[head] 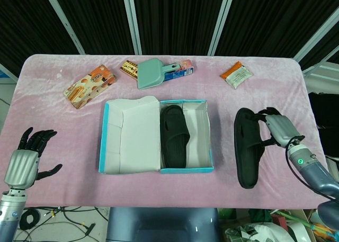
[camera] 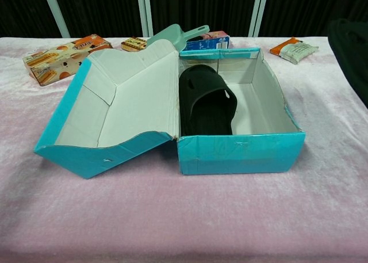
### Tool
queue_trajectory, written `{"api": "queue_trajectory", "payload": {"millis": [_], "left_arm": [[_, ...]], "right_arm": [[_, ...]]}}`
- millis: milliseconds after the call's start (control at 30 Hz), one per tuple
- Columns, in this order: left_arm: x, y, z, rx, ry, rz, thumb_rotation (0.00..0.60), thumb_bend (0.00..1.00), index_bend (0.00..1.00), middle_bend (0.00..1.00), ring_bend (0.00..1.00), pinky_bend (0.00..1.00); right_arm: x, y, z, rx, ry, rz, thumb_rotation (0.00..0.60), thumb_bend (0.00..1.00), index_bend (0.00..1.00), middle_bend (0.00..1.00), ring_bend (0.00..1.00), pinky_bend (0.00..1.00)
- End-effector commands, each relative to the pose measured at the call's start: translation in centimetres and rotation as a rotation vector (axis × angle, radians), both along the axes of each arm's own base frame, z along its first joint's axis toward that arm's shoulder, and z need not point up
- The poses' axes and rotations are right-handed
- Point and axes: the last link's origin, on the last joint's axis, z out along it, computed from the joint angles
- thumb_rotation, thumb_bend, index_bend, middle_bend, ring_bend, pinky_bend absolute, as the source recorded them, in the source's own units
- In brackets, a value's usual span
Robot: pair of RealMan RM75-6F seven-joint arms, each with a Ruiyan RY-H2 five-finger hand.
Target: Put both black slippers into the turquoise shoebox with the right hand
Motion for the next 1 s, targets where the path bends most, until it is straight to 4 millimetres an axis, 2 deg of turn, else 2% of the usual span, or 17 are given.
{"api": "queue_trajectory", "payload": {"millis": [33, 367, 600, 700, 1000], "left_arm": [[0.0, 0.0, 0.0, -0.002, 0.0, 0.002, 0.6, 0.0, 0.16, 0.16, 0.13, 0.0], [0.0, 0.2, -0.1, -0.01, 0.006, 0.006, 0.6, 0.0, 0.16, 0.16, 0.13, 0.0], [-0.1, 0.2, 0.0, -0.011, 0.01, 0.014, 0.6, 0.0, 0.16, 0.16, 0.13, 0.0], [-0.2, 0.1, 0.2, -0.008, 0.013, 0.021, 0.6, 0.0, 0.16, 0.16, 0.13, 0.0], [-0.3, -0.3, 0.5, 0.0, 0.017, 0.03, 0.6, 0.0, 0.16, 0.16, 0.13, 0.0]], "right_arm": [[3.2, -0.9, 0.7, 0.011, -0.18, 0.047, 0.6, 0.14, 0.53, 0.44, 0.17, 0.07], [7.0, -3.9, -1.6, 0.035, -0.493, 0.058, 0.6, 0.14, 0.53, 0.44, 0.17, 0.07], [8.6, -5.4, -4.4, 0.013, -0.529, 0.106, 0.6, 0.13, 0.53, 0.44, 0.17, 0.07], [9.3, -6.1, -6.3, -0.019, -0.513, 0.153, 0.6, 0.12, 0.53, 0.44, 0.16, 0.07], [9.4, -7.0, -10.0, -0.116, -0.431, 0.232, 0.6, 0.11, 0.53, 0.44, 0.16, 0.07]]}}
